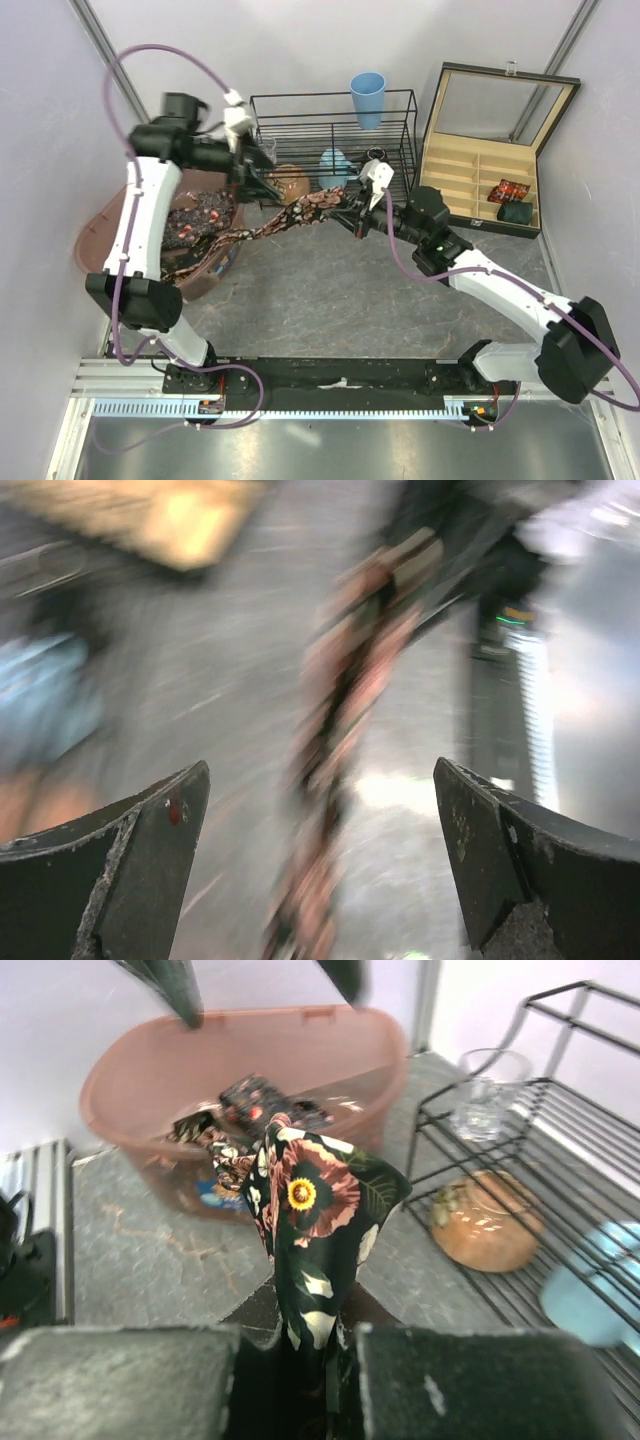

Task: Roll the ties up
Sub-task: Place the tie at the center of the board.

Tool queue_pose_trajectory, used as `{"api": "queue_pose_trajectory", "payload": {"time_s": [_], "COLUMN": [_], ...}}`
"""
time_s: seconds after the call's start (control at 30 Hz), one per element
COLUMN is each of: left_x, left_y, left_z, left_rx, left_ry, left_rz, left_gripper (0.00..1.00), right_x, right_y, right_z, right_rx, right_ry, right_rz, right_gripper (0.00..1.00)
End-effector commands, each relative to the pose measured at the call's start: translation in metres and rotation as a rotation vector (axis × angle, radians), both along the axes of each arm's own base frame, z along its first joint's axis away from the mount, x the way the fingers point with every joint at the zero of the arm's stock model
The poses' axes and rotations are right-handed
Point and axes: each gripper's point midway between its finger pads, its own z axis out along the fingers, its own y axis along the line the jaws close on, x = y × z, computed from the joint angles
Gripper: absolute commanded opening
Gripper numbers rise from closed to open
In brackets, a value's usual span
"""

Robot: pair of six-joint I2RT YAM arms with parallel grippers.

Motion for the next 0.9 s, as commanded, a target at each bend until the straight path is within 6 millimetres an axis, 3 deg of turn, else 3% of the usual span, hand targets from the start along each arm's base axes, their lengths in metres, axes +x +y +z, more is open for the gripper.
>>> {"api": "queue_pose_trajectory", "payload": {"time_s": [0.0,0.03,0.07,0.17,0.2,0.37,0.43,0.6,0.7,0.73,0.83,0.87], "left_x": [0.002,0.005,-0.001,-0.012,-0.014,-0.009,0.005,0.016,0.021,0.020,0.014,0.005], "left_y": [0.053,0.066,0.075,0.087,0.088,0.080,0.076,0.062,0.060,0.059,0.052,0.049], "left_z": [0.008,-0.005,-0.024,-0.068,-0.072,-0.119,-0.129,-0.166,-0.175,-0.174,-0.153,-0.145], "left_rx": [0.115,0.197,0.240,0.347,0.356,0.414,0.441,0.547,0.592,0.593,0.534,0.513], "left_ry": [-0.191,-0.258,-0.242,-0.256,-0.283,-0.304,-0.339,-0.388,-0.447,-0.461,-0.519,-0.531], "left_rz": [0.144,0.149,0.149,0.092,0.080,0.013,0.021,-0.015,-0.007,-0.011,-0.021,-0.039], "left_gripper": [0.99,0.99,0.99,0.99,0.99,1.00,1.00,1.00,0.86,0.72,0.46,0.41], "right_x": [0.018,0.021,0.027,0.030,0.029,0.017,0.014,0.009,0.010,0.010,0.010,0.011], "right_y": [-0.028,-0.034,-0.044,-0.065,-0.069,-0.082,-0.087,-0.095,-0.103,-0.107,-0.124,-0.130], "right_z": [0.023,0.036,0.034,0.046,0.048,0.058,0.063,0.077,0.085,0.085,0.091,0.091], "right_rx": [0.054,0.073,0.067,0.080,0.079,0.079,0.080,0.096,0.105,0.103,0.096,0.088], "right_ry": [0.043,0.042,0.082,0.099,0.100,0.093,0.088,0.071,0.065,0.070,0.078,0.086], "right_rz": [-0.168,-0.194,-0.231,-0.301,-0.309,-0.330,-0.343,-0.371,-0.413,-0.433,-0.518,-0.547], "right_gripper": [0.00,0.00,0.00,0.00,0.00,0.00,0.00,0.00,0.00,0.00,0.00,0.00]}}
